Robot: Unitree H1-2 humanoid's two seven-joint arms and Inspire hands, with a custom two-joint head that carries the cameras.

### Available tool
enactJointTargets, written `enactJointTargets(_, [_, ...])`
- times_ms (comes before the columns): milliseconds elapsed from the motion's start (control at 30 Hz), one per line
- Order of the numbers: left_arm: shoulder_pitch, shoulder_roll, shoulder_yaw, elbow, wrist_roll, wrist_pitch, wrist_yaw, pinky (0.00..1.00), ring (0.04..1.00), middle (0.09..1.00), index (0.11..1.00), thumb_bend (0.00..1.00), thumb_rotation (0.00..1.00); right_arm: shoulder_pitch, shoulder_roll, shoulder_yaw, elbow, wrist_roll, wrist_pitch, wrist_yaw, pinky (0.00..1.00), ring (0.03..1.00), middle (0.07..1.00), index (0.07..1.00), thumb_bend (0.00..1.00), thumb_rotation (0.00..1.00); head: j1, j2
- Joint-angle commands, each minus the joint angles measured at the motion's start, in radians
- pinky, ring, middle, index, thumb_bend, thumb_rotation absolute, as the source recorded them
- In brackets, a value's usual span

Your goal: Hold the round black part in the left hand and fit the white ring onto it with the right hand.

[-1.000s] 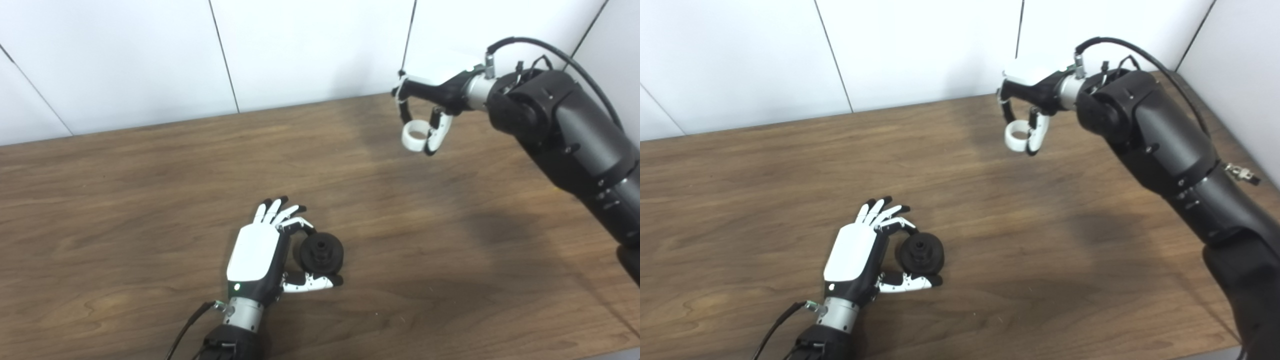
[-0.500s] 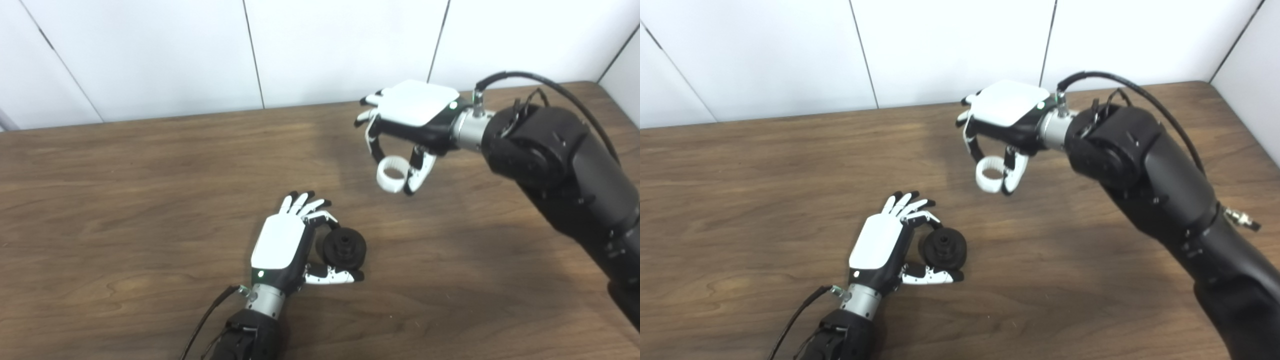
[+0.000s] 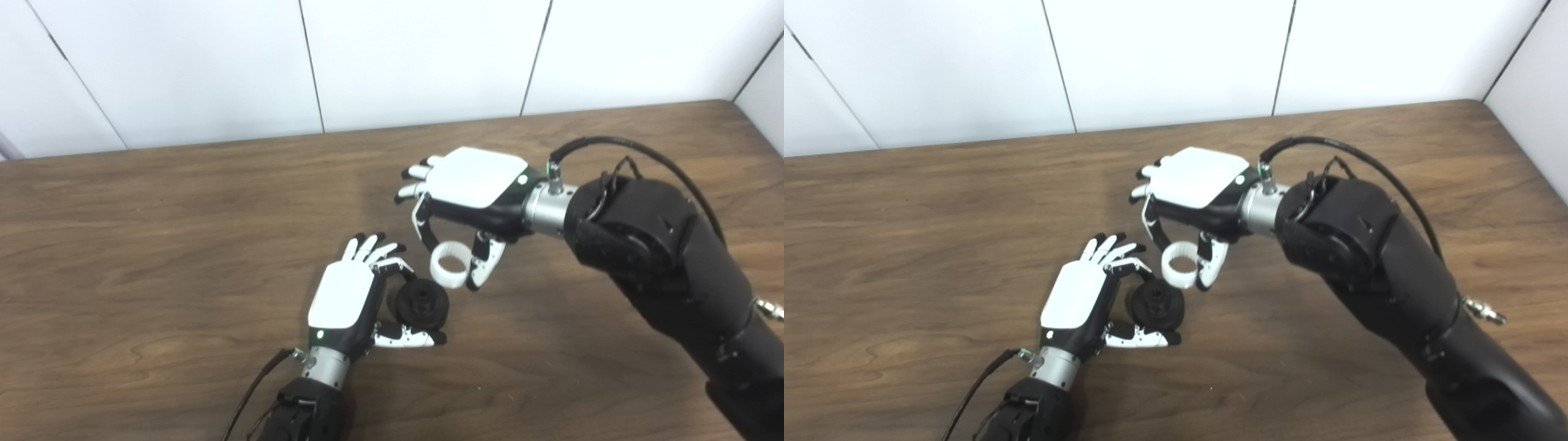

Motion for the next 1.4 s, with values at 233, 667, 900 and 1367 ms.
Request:
enactJointTargets(233, [0.051,0.013,-0.014,0.062,-0.001,-0.002,0.014,1.00,0.940,0.835,0.485,0.52,0.05,-0.013,0.014,-0.033,-0.043,0.005,-0.034,-0.026,1.00,1.000,0.901,0.485,0.53,0.14,-0.003,0.015])
enactJointTargets(667, [0.045,0.006,-0.018,0.057,0.006,0.003,0.011,1.00,0.938,0.836,0.485,0.52,0.05,0.002,0.034,-0.023,-0.023,-0.014,-0.073,-0.040,1.00,1.000,0.909,0.485,0.53,0.14,0.004,0.031])
enactJointTargets(900, [0.044,0.004,-0.021,0.051,0.015,0.010,0.010,1.00,0.937,0.837,0.485,0.52,0.05,0.009,0.051,-0.013,-0.003,-0.028,-0.102,-0.051,1.00,1.000,0.897,0.485,0.53,0.14,0.006,0.036])
enactJointTargets(1367, [0.047,-0.002,-0.028,0.038,0.024,0.026,0.006,1.00,0.931,0.835,0.485,0.52,0.05,0.029,0.076,0.000,0.046,-0.069,-0.148,-0.085,1.00,1.000,0.889,0.485,0.53,0.14,0.016,0.044])
